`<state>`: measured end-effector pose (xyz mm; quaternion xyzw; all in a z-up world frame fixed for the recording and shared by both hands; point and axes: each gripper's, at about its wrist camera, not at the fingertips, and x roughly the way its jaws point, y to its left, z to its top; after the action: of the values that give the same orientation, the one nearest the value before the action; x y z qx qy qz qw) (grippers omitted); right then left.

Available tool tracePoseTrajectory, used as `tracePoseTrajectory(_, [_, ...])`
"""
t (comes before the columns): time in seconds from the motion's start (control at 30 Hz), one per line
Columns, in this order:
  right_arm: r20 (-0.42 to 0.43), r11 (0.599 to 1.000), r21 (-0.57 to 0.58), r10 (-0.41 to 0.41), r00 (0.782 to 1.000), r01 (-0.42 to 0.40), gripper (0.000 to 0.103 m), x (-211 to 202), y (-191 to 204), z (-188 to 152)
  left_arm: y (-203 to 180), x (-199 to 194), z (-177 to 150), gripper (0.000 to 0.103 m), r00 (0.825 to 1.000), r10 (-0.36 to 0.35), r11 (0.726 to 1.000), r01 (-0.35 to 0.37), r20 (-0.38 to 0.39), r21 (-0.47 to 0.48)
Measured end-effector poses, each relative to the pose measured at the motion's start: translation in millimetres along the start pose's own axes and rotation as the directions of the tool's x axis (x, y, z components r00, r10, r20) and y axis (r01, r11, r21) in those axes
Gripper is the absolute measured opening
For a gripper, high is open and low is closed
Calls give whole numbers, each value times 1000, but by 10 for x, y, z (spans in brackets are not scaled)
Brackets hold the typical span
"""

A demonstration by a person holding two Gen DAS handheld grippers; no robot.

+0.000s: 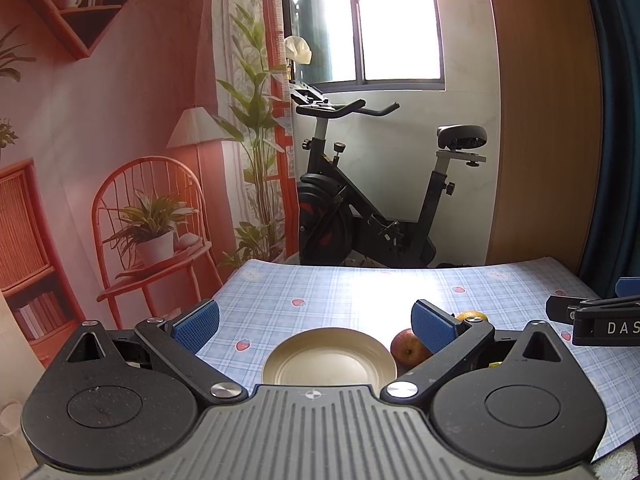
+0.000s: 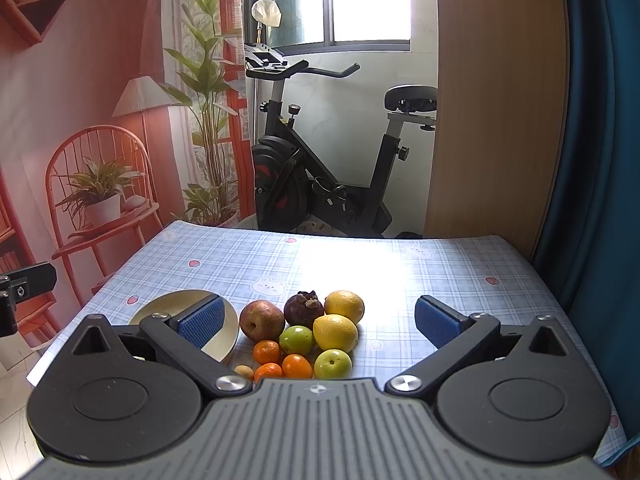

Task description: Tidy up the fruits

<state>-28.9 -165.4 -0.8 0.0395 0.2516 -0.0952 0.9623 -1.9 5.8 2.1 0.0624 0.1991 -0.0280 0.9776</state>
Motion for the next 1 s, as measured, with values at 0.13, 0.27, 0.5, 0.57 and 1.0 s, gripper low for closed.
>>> tracePoseTrajectory(0.13, [1, 1000, -1, 0, 1000, 0, 103, 0, 2, 0, 0, -9, -8, 103, 1000, -1, 1000, 1, 3, -1])
tracePoseTrajectory(0.27, [0, 1000, 0, 0, 1000, 0, 103, -2, 2, 1, -6, -10, -10, 103, 1000, 0, 1000, 0, 3, 0])
tracePoseTrajectory(0.5, [-1, 1000, 0, 0, 1000, 0, 103, 3, 9, 0, 0, -10, -10, 103, 1000, -1, 1000, 1, 2, 0])
tracePoseTrajectory(0.57, [1, 1000, -2, -1, 1000, 1, 103, 2, 13, -1, 1, -11, -10, 103, 1000, -1, 1000, 1, 3, 0])
tracePoseTrajectory(1.0, [137, 999, 22, 23, 990, -26, 103, 150, -207, 27, 139, 228, 17, 103, 999, 42, 998, -42, -16, -38])
